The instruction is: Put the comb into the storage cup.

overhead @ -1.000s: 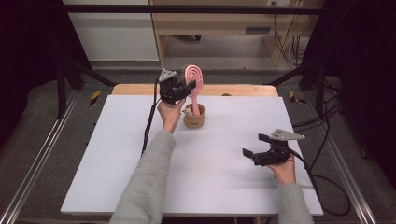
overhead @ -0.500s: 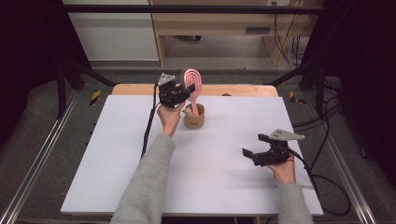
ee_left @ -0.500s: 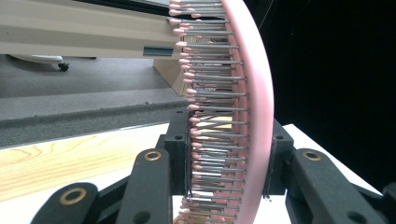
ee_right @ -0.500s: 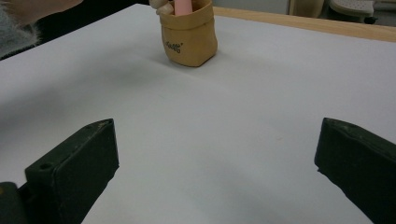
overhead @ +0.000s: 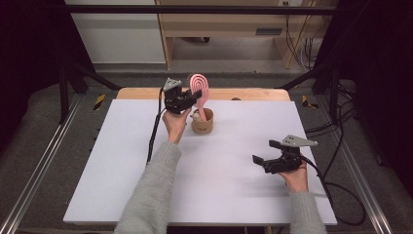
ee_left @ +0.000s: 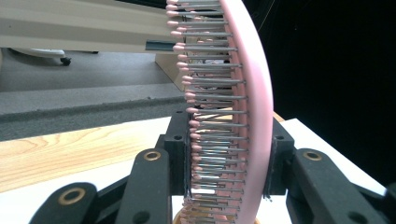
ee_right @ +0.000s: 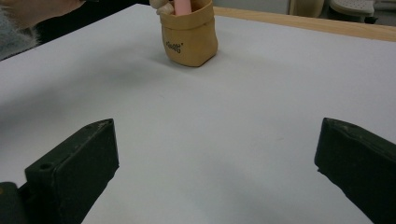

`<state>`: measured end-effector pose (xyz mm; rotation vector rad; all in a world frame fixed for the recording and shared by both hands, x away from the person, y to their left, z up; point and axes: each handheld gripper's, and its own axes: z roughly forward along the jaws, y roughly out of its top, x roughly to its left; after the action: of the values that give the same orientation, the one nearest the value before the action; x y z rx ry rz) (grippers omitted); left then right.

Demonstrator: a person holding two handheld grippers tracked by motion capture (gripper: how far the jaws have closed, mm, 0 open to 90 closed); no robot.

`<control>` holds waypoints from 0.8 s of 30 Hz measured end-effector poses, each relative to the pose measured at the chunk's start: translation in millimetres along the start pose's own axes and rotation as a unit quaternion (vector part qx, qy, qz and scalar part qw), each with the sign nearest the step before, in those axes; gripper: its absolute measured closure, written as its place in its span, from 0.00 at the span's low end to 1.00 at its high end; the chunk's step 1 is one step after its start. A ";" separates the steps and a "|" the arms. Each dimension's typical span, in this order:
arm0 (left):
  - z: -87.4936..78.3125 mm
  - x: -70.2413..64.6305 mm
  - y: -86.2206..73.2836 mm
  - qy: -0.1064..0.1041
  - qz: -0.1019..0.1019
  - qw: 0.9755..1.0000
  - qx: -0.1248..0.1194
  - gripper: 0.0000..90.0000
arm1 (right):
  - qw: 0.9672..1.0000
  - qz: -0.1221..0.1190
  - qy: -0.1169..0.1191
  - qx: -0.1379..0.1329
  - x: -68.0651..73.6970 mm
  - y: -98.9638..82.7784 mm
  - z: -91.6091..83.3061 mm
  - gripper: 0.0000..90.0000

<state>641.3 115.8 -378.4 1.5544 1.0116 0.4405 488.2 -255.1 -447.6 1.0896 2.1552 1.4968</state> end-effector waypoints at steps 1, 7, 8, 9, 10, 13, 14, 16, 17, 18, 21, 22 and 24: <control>-0.3 0.3 -0.1 0.000 0.000 1.000 0.000 0.69 | 1.000 0.000 0.000 0.000 0.1 0.1 -0.2 0.00; -2.4 0.9 0.3 0.009 0.011 1.000 0.001 0.68 | 1.000 0.000 0.001 -0.001 0.0 0.2 -0.3 0.00; -2.6 1.1 0.3 0.011 0.013 1.000 0.002 0.68 | 1.000 0.000 0.000 -0.001 0.0 0.2 -0.4 0.00; -2.9 1.5 0.4 0.014 0.014 1.000 0.002 0.67 | 1.000 0.000 0.000 -0.001 -0.1 0.2 -0.4 0.00; -3.3 2.1 0.5 0.016 0.014 1.000 0.002 0.67 | 1.000 0.000 0.000 -0.001 0.0 0.2 -0.3 0.00; -4.5 4.4 0.9 0.021 0.015 1.000 0.005 0.66 | 1.000 0.000 0.000 -0.001 0.0 0.2 -0.3 0.00; -5.0 5.3 0.9 0.022 0.015 1.000 0.006 0.66 | 1.000 0.000 0.000 -0.001 0.0 0.2 -0.3 0.00; -6.2 6.8 0.3 0.024 0.014 1.000 0.005 0.66 | 1.000 0.000 0.000 -0.001 0.0 0.2 -0.3 0.00; -6.5 7.3 0.1 0.025 0.014 1.000 0.004 0.66 | 1.000 0.000 0.001 -0.001 0.0 0.2 -0.2 0.00; -6.9 8.1 -0.1 0.027 0.014 1.000 0.005 0.66 | 1.000 0.001 0.001 -0.001 0.1 0.2 -0.2 0.00; -8.8 11.0 -0.8 0.030 0.011 0.999 0.004 0.65 | 1.000 0.001 0.001 -0.001 0.1 0.2 -0.2 0.00; -9.6 11.9 -1.3 0.031 0.011 0.999 0.005 0.65 | 1.000 0.000 0.001 -0.001 0.0 0.2 -0.3 0.00; -10.9 13.7 -2.1 0.032 0.009 0.999 0.005 0.65 | 1.000 0.001 0.000 -0.001 0.0 0.2 -0.2 0.00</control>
<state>640.0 133.2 -380.9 1.5677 1.0506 0.5027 488.2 -255.2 -447.3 1.0897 2.1532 1.5004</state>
